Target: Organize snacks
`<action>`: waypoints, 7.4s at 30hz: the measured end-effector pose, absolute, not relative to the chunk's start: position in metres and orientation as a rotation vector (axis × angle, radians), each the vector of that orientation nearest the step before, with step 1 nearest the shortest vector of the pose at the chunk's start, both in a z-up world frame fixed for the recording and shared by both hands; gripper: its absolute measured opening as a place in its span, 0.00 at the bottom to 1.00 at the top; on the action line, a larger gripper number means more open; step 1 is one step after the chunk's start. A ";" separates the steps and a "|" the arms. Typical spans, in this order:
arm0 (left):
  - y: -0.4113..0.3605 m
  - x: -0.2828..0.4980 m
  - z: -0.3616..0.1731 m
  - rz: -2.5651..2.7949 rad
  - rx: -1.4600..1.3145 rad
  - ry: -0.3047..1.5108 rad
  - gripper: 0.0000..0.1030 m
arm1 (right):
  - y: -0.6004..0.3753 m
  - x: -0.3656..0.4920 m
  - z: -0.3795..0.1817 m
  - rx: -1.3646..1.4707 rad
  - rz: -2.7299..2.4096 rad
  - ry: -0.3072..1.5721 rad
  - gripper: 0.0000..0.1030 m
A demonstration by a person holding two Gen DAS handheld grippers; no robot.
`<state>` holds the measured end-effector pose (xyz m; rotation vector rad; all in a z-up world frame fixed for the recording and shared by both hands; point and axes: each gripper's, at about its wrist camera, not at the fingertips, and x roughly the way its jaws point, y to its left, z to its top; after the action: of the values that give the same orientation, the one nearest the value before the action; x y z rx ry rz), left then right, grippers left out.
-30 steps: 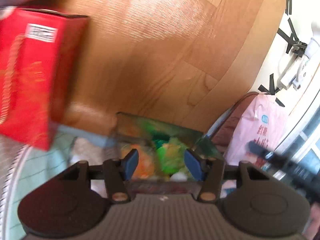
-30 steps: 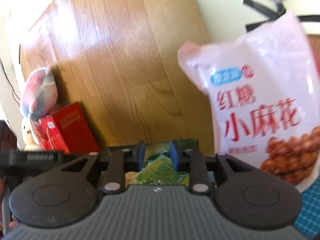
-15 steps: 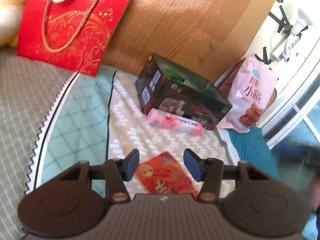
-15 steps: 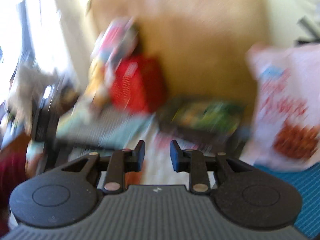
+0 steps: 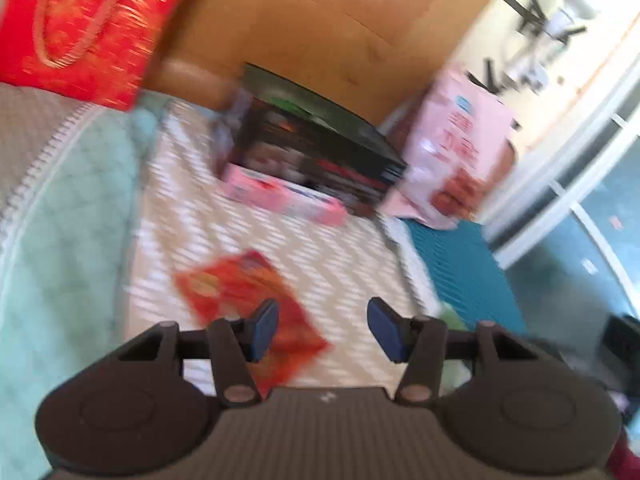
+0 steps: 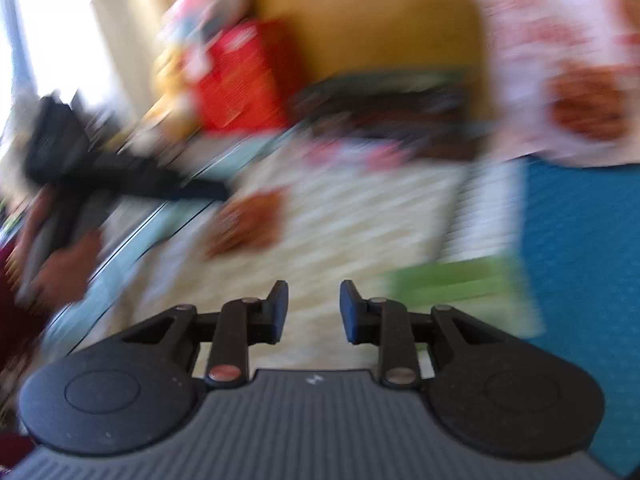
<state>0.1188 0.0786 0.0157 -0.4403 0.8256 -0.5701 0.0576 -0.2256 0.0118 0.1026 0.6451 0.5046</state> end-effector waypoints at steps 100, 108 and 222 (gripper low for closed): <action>0.036 -0.023 0.005 -0.530 -0.235 0.815 0.58 | -0.155 -0.060 -0.023 -0.144 0.751 0.546 0.12; 0.040 -0.033 0.018 -0.519 -0.239 0.804 0.55 | -0.155 -0.063 -0.006 -0.150 0.737 0.502 0.09; 0.043 -0.038 0.012 -0.540 -0.191 0.766 0.60 | -0.206 -0.093 -0.004 0.082 0.656 0.484 0.46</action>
<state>-0.0379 0.0433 0.0116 -0.1905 0.7663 -0.5400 -0.0934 -0.2056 -0.0037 0.0818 0.4838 0.6559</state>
